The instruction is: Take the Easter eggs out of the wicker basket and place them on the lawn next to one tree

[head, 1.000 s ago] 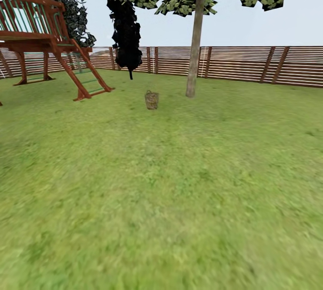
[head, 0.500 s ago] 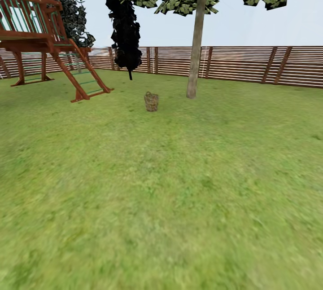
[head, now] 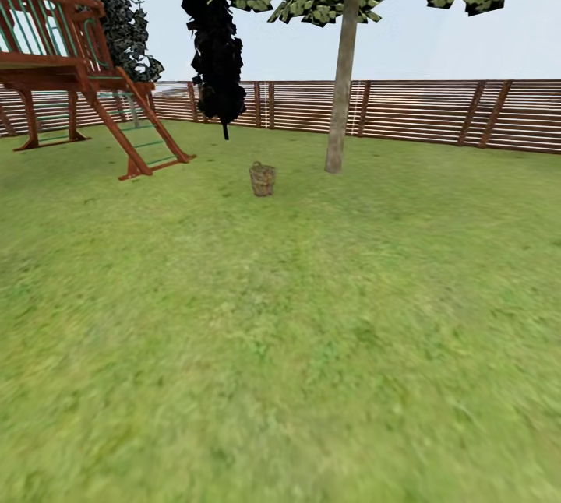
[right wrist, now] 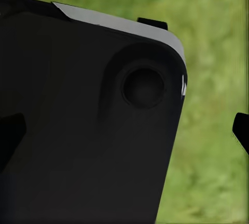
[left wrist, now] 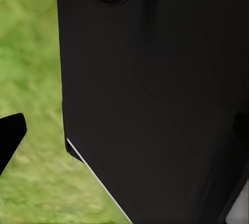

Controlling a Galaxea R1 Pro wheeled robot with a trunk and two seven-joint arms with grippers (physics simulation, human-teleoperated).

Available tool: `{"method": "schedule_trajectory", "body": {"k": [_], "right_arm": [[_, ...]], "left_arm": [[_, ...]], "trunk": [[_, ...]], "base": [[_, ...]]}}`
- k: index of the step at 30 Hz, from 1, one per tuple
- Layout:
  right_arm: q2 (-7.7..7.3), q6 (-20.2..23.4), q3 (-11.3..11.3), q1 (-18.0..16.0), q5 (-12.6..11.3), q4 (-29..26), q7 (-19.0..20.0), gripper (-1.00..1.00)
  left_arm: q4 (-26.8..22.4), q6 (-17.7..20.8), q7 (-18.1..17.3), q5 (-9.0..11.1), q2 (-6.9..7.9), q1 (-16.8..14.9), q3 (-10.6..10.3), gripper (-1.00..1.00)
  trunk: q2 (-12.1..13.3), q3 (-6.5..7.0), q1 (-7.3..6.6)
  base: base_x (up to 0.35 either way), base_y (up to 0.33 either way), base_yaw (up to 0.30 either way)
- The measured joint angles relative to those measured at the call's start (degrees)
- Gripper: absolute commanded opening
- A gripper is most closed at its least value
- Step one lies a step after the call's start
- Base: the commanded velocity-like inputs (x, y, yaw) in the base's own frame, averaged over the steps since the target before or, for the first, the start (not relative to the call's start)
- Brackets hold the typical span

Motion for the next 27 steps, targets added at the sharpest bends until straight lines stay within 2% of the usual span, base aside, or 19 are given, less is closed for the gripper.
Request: {"method": "schedule_trajectory", "body": {"k": [27], "right_arm": [[0.43,0.0,0.0,0.0,0.1,-0.2,0.1,1.00]], "left_arm": [[0.0,0.0,0.0,0.0,-0.01,0.0,0.0,1.00]], "trunk": [[0.0,0.00,0.00]], "base": [[0.337,0.000,0.000]]}}
